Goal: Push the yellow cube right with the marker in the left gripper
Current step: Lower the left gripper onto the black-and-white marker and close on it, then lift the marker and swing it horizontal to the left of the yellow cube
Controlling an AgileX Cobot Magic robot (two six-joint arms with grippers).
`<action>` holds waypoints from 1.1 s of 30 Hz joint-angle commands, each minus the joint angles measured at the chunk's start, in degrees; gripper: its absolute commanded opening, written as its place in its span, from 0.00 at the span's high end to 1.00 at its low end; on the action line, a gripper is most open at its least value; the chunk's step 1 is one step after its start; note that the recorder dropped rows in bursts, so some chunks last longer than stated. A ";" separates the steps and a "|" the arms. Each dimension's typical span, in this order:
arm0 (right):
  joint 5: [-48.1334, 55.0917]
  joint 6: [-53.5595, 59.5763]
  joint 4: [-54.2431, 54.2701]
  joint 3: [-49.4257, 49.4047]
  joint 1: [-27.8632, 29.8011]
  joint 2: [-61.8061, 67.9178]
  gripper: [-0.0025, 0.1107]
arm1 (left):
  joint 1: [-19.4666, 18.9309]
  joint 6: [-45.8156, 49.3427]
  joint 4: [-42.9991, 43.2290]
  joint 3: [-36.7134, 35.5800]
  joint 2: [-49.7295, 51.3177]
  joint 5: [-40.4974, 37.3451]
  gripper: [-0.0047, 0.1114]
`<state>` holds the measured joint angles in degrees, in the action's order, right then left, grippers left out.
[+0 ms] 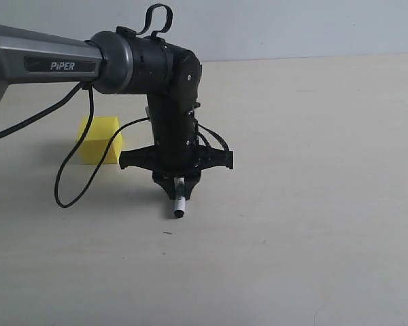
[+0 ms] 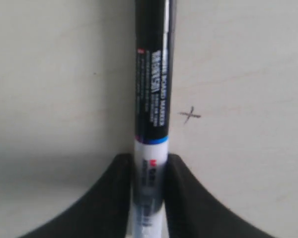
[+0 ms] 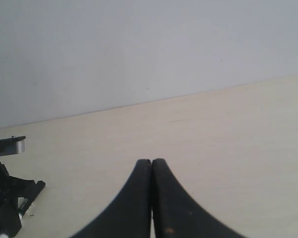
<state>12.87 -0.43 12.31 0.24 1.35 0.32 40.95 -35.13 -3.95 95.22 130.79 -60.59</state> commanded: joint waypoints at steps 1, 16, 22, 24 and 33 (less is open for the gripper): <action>-0.34 0.43 -0.03 -0.24 -0.01 -0.05 0.98 | 0.18 3.55 -1.15 0.23 0.11 -0.02 0.96; -0.34 0.43 -0.03 -0.24 -0.01 -0.05 0.98 | -0.33 27.80 13.16 -0.74 -26.18 -9.38 0.96; -0.34 0.43 -0.03 -0.24 -0.01 -0.05 0.98 | -8.23 37.92 15.59 -7.75 -41.67 -9.38 0.96; -0.34 0.43 -0.03 -0.24 -0.01 -0.05 0.98 | -13.32 40.80 16.50 -11.15 -44.65 -9.38 0.96; -0.34 0.43 -0.03 -0.24 -0.01 -0.05 0.98 | -33.38 54.65 19.22 -24.37 -43.02 -4.77 0.96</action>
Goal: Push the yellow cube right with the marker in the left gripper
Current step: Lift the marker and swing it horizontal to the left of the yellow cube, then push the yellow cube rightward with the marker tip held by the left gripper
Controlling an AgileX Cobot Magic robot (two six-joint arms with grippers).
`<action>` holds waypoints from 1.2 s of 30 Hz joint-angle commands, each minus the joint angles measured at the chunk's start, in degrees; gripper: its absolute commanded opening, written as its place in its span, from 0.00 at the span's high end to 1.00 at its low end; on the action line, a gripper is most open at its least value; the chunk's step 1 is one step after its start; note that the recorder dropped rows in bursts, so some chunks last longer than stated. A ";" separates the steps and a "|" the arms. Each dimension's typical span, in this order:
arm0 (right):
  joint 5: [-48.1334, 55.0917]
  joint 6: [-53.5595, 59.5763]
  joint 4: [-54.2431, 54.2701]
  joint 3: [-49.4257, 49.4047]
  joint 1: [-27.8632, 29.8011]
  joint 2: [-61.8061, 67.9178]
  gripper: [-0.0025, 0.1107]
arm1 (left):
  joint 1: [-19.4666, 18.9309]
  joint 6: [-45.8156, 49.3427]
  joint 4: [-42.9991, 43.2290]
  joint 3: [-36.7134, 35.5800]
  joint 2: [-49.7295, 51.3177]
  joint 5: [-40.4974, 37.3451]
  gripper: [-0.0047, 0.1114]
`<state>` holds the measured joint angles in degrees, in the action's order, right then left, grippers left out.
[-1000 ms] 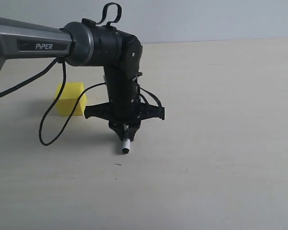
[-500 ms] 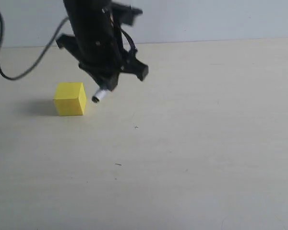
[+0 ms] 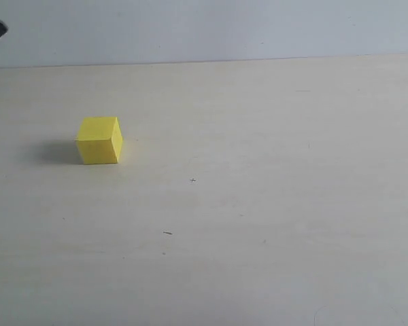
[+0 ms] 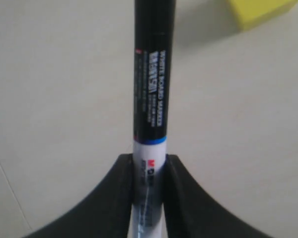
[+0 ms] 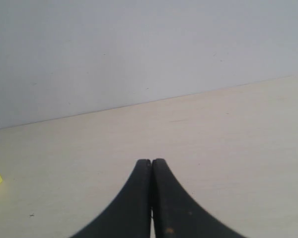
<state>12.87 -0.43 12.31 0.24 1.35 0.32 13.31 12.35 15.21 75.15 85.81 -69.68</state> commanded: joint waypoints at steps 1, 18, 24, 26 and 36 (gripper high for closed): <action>-0.34 0.43 -0.03 -0.24 -0.01 -0.05 0.98 | -6.61 8.17 0.06 -5.05 2.63 6.31 0.96; -0.34 0.43 -0.03 -0.24 -0.01 -0.05 0.98 | -8.14 38.05 0.66 -7.38 20.04 20.26 0.96; -0.34 0.43 -0.03 -0.24 -0.01 -0.05 0.98 | -8.90 52.54 2.91 -7.38 23.25 21.96 0.96; -0.34 0.43 -0.03 -0.24 -0.01 -0.05 0.98 | -10.28 54.39 2.89 -7.25 23.52 24.82 0.96; -0.34 0.43 -0.03 -0.24 -0.01 -0.05 0.98 | -12.75 62.09 0.45 -7.16 25.75 36.24 0.96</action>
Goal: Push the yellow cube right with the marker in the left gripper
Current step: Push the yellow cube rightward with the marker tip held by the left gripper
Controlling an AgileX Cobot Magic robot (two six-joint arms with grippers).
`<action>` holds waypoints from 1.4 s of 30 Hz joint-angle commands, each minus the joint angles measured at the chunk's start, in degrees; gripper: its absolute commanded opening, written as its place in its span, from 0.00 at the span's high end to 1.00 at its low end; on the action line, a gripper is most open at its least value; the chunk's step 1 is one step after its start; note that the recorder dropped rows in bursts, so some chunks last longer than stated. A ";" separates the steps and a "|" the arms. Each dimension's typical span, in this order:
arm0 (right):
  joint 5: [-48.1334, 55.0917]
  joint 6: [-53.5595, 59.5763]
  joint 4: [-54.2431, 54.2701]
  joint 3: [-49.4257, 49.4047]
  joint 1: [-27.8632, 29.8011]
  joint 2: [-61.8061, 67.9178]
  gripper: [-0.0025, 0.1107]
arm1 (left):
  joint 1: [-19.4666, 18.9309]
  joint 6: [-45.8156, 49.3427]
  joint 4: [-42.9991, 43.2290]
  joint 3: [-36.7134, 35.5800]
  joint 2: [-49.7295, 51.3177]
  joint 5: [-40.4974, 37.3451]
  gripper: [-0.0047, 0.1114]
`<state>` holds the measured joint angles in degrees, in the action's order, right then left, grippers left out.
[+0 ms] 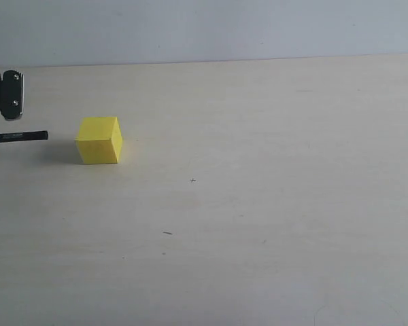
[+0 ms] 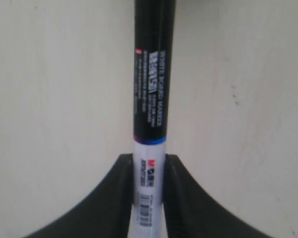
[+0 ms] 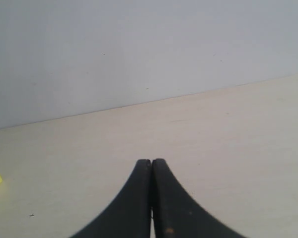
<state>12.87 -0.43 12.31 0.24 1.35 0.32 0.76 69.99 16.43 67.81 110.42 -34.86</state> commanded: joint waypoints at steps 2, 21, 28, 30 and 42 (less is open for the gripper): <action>-0.34 0.43 -0.03 -0.24 -0.01 -0.05 0.98 | -0.20 4.64 -1.61 0.17 2.11 2.17 0.96; -0.34 0.43 -0.03 -0.24 -0.01 -0.05 0.98 | -0.32 17.69 -18.75 17.22 8.57 -19.98 0.96; -0.34 0.43 -0.03 -0.24 -0.01 -0.05 0.98 | -0.98 18.12 -15.75 17.22 10.86 -18.15 0.96; -0.34 0.43 -0.03 -0.24 -0.01 -0.05 0.98 | -1.38 18.12 -15.75 17.22 10.96 -17.22 0.96; -0.34 0.43 -0.03 -0.24 -0.01 -0.05 0.98 | -4.17 18.67 -15.58 17.22 11.31 -15.51 0.96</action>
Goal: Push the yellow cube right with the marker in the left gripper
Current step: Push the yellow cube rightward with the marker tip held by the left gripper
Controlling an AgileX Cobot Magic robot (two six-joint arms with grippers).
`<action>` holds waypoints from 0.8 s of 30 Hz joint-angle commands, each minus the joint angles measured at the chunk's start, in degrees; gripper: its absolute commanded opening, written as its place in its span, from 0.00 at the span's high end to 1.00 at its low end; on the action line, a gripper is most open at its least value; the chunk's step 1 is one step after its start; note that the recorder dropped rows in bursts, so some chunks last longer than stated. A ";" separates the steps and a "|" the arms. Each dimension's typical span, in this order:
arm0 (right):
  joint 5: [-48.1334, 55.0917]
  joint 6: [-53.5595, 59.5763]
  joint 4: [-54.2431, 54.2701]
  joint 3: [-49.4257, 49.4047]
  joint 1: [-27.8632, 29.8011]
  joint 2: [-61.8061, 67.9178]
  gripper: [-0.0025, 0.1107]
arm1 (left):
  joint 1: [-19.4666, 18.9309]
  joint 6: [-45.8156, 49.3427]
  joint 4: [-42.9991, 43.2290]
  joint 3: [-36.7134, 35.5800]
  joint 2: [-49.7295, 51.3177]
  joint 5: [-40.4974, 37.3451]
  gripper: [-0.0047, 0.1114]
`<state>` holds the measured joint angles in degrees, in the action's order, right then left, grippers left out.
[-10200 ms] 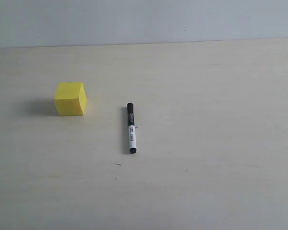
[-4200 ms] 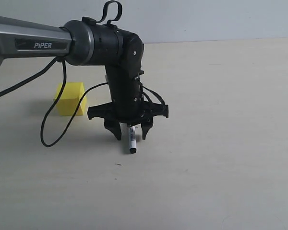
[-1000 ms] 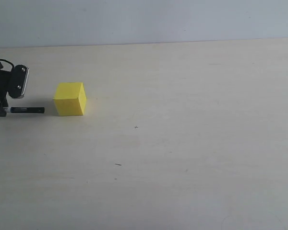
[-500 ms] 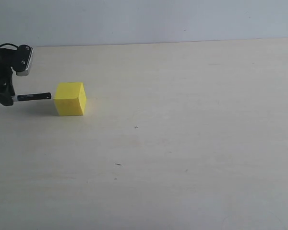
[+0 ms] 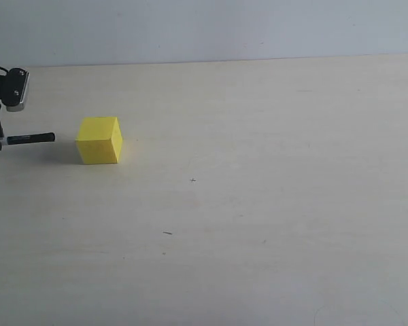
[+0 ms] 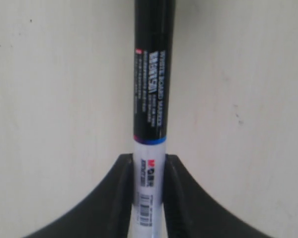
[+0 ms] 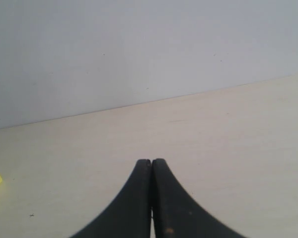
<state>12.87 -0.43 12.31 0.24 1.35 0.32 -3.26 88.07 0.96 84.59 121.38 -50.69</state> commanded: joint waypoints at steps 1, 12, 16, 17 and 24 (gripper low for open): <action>-0.34 0.43 -0.03 -0.24 -0.01 -0.05 0.98 | 0.01 0.58 -0.11 0.44 0.33 0.32 0.96; -0.34 0.43 -0.03 -0.24 -0.01 -0.05 0.98 | 11.76 -1.24 -1.94 0.58 1.78 1.33 0.96; -0.34 0.43 -0.03 -0.24 -0.01 -0.05 0.98 | 11.68 -7.80 5.74 0.58 1.71 1.02 0.96; -0.34 0.43 -0.03 -0.24 -0.01 -0.05 0.98 | 11.07 -9.31 7.12 0.58 1.71 0.59 0.96; -0.34 0.43 -0.03 -0.24 -0.01 -0.05 0.98 | 10.55 -11.02 7.99 0.58 1.71 0.05 0.96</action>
<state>12.87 -0.43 12.31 0.24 1.35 0.32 5.51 77.54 9.97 84.95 123.55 -51.09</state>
